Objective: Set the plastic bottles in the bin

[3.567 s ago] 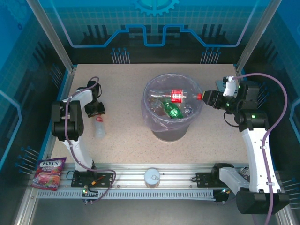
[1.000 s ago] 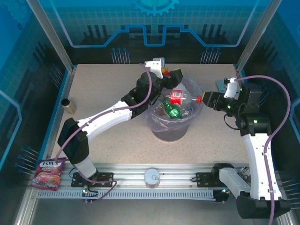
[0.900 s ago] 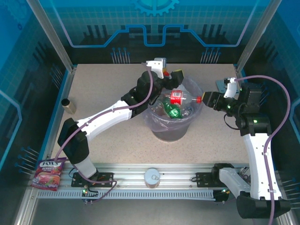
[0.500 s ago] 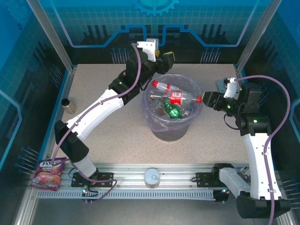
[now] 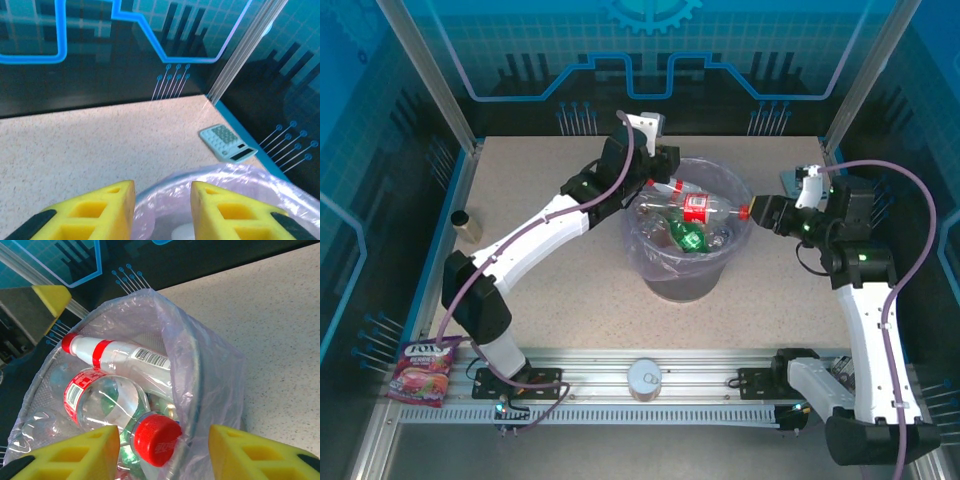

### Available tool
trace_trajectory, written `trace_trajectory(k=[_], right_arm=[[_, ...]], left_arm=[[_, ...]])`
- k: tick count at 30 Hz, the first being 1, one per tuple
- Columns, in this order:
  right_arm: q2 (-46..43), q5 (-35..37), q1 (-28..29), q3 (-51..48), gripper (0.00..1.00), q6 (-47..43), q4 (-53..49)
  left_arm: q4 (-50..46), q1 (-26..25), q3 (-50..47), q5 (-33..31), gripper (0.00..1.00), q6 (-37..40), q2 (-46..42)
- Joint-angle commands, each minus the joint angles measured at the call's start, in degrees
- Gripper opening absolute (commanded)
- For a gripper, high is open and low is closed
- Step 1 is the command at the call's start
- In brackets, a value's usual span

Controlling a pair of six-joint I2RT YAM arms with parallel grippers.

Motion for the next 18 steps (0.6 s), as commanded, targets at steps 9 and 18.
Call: trace_trajectory(k=[9, 18], right_arm=[[2.76, 3.79, 3.65, -2.64, 0.49, 0.46, 1.56], [6.63, 0.75, 4.58, -3.98, 0.48, 1.24, 5.23]], left_arm=[[-8.55, 7.23, -0.58, 0.81, 0.59, 1.06, -12.24], [-16.61, 19.75, -15.83, 4.03, 0.68, 0.5, -27.08]])
